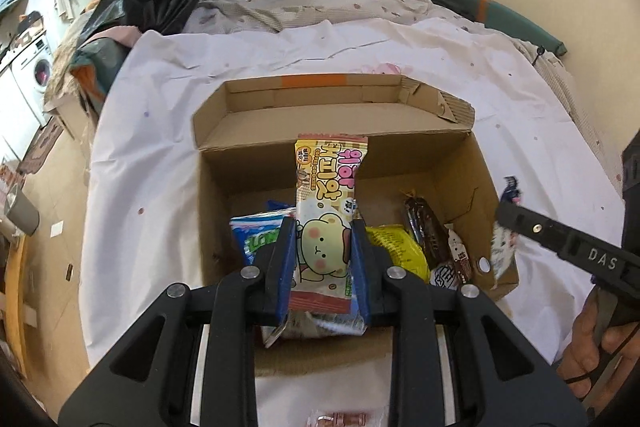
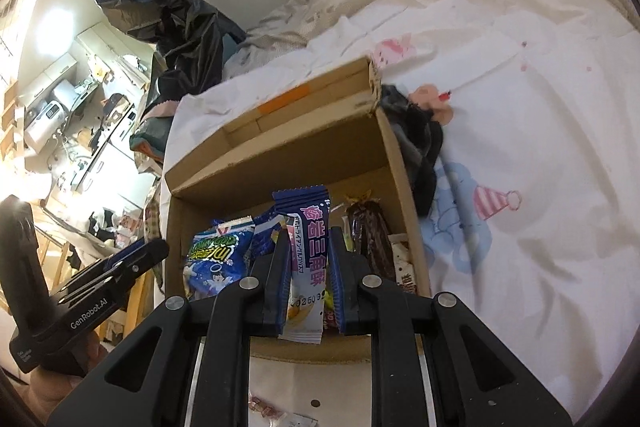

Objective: Organize snacks
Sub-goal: 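Carry both packets into the box and open both grippers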

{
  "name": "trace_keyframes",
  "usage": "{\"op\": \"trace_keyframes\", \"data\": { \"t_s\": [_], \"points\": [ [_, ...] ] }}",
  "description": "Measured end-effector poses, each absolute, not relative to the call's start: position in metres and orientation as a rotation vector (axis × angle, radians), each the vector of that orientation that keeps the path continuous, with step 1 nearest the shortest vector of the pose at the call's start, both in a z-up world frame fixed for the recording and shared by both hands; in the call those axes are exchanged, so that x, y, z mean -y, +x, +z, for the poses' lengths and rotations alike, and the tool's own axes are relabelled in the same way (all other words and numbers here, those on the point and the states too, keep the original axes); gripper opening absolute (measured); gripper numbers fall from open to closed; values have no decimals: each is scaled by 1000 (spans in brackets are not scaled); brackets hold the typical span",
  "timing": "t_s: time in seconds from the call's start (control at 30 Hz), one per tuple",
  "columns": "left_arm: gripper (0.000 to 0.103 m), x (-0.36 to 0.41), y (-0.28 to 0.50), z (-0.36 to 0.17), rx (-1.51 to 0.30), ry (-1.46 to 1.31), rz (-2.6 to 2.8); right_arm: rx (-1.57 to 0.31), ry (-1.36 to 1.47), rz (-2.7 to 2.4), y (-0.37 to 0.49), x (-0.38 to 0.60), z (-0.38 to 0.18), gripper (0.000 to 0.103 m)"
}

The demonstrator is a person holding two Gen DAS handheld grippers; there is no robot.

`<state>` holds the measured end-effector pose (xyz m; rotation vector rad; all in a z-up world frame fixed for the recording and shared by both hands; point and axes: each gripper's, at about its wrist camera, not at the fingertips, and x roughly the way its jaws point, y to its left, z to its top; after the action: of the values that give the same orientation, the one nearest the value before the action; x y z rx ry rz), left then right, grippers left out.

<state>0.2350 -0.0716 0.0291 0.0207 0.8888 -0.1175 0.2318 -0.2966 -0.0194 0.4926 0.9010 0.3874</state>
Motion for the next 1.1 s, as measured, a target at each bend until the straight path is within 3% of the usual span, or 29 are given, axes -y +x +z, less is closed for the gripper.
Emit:
{"op": "trace_keyframes", "data": {
  "t_s": [0.27,0.97,1.03,1.1],
  "points": [
    [23,76,245,4,-881,27,-165,-917,492,364,237,296,-31,19],
    [23,84,245,1,-880,7,-201,-940,467,388,242,283,-38,23],
    [27,85,244,1,-885,7,-201,-943,466,385,243,283,-38,29],
    [39,86,243,2,-885,10,-204,-933,483,383,242,284,-37,54]
  ]
}}
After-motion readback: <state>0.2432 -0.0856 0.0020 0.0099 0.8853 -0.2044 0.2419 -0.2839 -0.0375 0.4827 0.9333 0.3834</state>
